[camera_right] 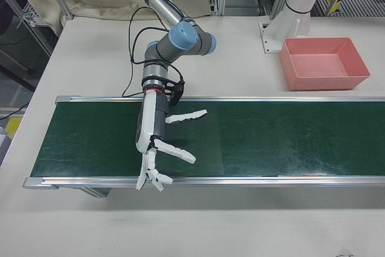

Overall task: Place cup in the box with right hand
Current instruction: 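Move the open right hand along the belt toward the approaching light blue cup, then close the right hand around the light blue cup on the belt, then lift the cup off the belt and carry it toward the pink box, then lower the cup into the pink box and open the right hand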

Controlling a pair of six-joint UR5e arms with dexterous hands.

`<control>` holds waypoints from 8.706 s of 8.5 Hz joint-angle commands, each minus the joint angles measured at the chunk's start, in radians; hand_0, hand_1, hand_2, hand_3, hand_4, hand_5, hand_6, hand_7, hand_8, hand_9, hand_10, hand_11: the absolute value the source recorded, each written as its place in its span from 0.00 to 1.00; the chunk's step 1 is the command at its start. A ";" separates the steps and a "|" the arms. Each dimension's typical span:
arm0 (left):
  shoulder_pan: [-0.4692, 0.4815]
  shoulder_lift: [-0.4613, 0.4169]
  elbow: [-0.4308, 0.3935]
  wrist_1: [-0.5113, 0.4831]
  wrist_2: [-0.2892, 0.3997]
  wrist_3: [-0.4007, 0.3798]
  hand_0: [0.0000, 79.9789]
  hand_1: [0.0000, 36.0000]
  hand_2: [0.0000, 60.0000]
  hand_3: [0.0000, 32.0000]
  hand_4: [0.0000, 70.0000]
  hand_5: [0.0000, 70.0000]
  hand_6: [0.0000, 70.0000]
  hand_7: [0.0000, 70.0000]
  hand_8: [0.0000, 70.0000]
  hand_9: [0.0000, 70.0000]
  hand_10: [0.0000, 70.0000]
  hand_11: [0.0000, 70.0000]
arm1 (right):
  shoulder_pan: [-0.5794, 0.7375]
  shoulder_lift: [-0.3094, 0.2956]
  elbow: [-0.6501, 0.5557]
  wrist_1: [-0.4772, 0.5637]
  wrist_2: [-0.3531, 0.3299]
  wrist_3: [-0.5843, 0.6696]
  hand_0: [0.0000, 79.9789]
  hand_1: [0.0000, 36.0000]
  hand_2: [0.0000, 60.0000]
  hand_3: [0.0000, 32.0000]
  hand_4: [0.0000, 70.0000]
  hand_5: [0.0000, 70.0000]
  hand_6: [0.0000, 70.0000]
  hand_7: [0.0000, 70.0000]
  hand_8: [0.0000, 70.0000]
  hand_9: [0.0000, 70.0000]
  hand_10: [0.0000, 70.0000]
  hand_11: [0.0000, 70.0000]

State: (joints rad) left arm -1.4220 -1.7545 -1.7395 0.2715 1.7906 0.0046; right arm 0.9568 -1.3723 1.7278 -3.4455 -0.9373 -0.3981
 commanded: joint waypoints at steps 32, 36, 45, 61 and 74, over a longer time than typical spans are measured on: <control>0.000 0.000 0.000 0.000 0.000 0.000 0.00 0.00 0.00 0.00 0.00 0.00 0.00 0.00 0.00 0.00 0.00 0.00 | -0.053 0.019 0.039 -0.046 -0.031 -0.229 0.54 0.02 0.05 0.48 0.63 0.01 0.07 0.55 0.13 0.29 0.00 0.00; 0.000 0.000 0.002 0.000 0.000 0.000 0.00 0.00 0.00 0.00 0.00 0.00 0.00 0.00 0.00 0.00 0.00 0.00 | -0.050 0.016 0.018 -0.046 -0.029 -0.232 0.54 0.01 0.05 0.45 0.65 0.01 0.08 0.56 0.13 0.29 0.00 0.00; 0.000 0.000 0.002 0.000 0.000 0.000 0.00 0.00 0.00 0.00 0.00 0.00 0.00 0.00 0.00 0.00 0.00 0.00 | 0.020 -0.001 0.030 -0.064 -0.023 -0.255 0.53 0.00 0.19 0.00 1.00 0.00 0.13 0.62 0.15 0.30 0.02 0.01; 0.000 0.000 -0.002 0.002 0.000 0.000 0.00 0.00 0.00 0.00 0.00 0.00 0.00 0.00 0.00 0.00 0.00 0.00 | -0.662 0.122 0.655 -0.187 -0.019 -0.707 0.62 0.14 0.26 0.00 1.00 0.01 0.32 1.00 0.31 0.65 0.15 0.20; 0.000 0.000 0.000 0.000 0.000 0.000 0.00 0.00 0.00 0.00 0.00 0.00 0.00 0.00 0.00 0.00 0.00 0.00 | -0.874 0.277 0.461 -0.090 0.137 -0.864 0.25 0.00 0.17 0.19 0.50 0.00 0.06 0.43 0.08 0.20 0.00 0.00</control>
State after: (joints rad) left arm -1.4220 -1.7549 -1.7395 0.2715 1.7901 0.0046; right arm 0.0832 -1.0960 2.1881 -3.5357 -0.8003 -1.2625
